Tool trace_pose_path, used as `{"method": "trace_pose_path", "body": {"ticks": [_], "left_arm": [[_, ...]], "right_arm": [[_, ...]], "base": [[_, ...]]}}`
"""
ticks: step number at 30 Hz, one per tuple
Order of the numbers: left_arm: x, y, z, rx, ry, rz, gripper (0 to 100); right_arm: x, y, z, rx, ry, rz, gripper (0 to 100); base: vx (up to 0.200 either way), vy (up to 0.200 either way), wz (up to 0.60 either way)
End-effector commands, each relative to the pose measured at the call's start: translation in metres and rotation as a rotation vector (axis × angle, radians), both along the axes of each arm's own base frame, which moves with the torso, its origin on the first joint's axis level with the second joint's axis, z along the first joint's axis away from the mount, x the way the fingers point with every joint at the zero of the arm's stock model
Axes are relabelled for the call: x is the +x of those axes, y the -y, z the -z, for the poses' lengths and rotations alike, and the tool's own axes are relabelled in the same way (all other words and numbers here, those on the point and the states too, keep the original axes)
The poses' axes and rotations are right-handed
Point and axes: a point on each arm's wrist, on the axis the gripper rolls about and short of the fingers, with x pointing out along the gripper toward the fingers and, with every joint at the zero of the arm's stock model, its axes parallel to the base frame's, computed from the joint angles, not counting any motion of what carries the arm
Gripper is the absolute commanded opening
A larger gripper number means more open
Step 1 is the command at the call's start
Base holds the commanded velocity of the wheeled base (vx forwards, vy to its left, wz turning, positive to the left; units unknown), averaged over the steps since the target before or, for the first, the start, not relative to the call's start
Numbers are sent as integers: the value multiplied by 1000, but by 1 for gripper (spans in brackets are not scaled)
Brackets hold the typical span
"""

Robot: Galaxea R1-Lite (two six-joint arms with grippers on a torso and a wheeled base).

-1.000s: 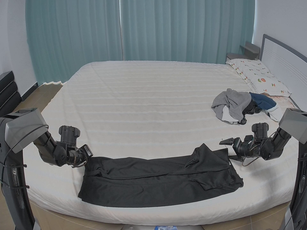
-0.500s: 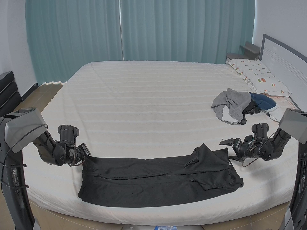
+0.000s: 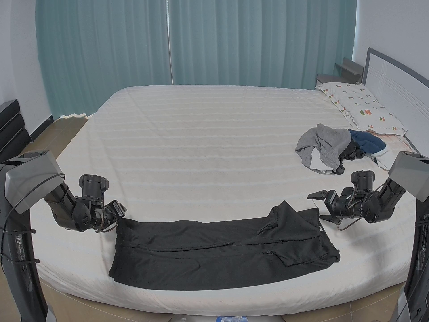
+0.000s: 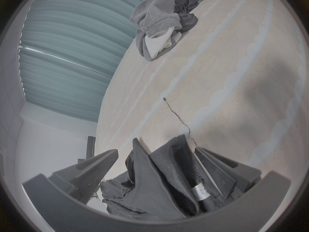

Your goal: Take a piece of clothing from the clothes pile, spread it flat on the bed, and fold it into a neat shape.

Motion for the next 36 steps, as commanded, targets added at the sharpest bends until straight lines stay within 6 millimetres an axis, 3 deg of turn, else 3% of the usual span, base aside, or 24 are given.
{"method": "trace_pose_path", "body": {"ticks": [1,10,11,31,32,36], "left_arm": [[1,0,2,0,-3,0,100],[2,-3,1,-5,3,-9,100],[1,-3,1,-5,2,-9,100],[3,-8,0,-6,8,-20,100],[4,-9,-1,-10,14,-21,100],[2,-13,-6,-48,22,-2,100]], "right_arm": [[5,-7,-3,8,22,-9,100],[8,-8,8,-8,17,9,100],[8,-8,10,-10,15,12,0],[8,0,8,-57,21,70,0],[7,0,9,-57,19,70,100],[6,1,5,-64,42,66,100]], "base": [[0,0,0],[0,0,0],[0,0,0],[0,0,0],[0,0,0],[0,0,0]]}}
